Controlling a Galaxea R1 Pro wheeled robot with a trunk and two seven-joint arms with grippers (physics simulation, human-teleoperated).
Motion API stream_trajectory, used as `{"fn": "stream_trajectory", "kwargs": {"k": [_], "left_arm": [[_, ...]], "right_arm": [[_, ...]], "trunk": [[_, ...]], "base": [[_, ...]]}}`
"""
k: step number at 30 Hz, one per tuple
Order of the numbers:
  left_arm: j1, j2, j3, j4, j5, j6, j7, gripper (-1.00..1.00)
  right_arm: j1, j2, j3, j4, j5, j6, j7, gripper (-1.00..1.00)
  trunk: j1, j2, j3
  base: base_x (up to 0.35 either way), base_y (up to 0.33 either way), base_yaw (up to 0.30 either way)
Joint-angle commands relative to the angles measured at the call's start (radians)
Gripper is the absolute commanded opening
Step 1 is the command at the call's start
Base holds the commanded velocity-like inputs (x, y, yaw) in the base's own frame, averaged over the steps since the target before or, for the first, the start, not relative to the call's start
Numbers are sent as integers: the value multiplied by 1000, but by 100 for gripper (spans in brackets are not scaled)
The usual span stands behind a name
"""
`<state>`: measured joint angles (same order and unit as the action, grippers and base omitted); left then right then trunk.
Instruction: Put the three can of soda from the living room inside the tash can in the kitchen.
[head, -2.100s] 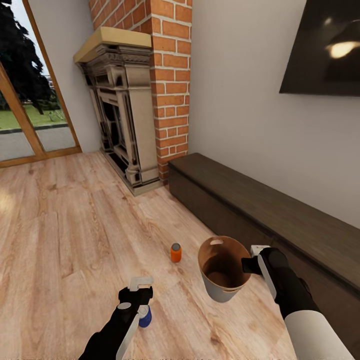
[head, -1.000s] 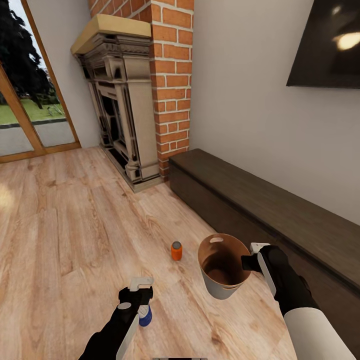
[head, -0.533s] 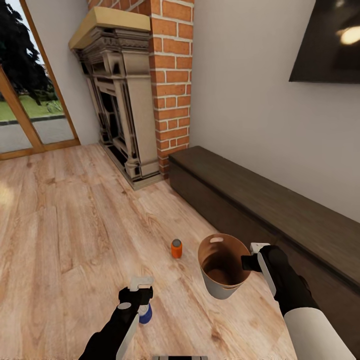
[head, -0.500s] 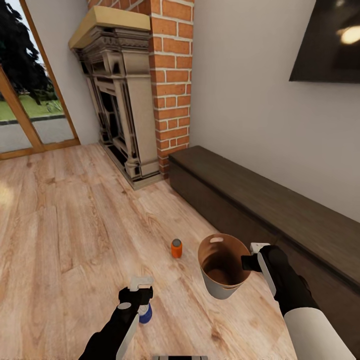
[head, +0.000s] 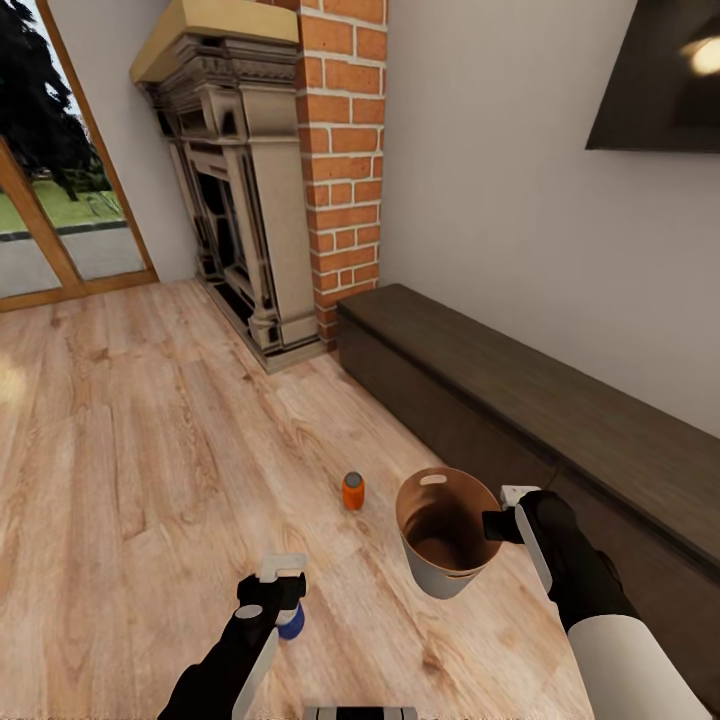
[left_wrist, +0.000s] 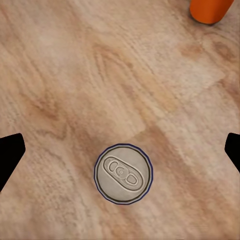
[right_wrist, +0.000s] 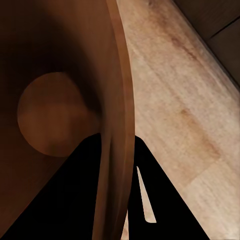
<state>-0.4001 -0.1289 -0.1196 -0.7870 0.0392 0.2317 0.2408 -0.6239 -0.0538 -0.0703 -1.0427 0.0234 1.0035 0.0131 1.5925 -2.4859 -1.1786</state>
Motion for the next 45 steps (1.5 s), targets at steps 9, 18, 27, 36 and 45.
{"fn": "stream_trajectory", "kwargs": {"k": [9,18,27,36,45], "left_arm": [[0,0,0,1,-1,0,0,100],[0,0,0,1,-1,0,0,100],[0,0,0,0,-1,0,0,100],[0,0,0,1,-1,0,0,100],[0,0,0,0,-1,0,0,100]], "right_arm": [[-5,0,0,-14,-17,0,4,-100],[-35,0,0,-49,-17,0,5,-100],[-62,1,1,-85,-17,0,8,-100],[-66,4,1,-89,-17,0,8,-100],[-66,5,1,-89,-17,0,8,-100]], "trunk": [[0,0,-14],[0,0,-21],[0,0,-22],[0,0,-32],[0,0,-46]], "base": [[0,0,0],[0,0,0],[0,0,0],[0,0,0],[0,0,0]]}}
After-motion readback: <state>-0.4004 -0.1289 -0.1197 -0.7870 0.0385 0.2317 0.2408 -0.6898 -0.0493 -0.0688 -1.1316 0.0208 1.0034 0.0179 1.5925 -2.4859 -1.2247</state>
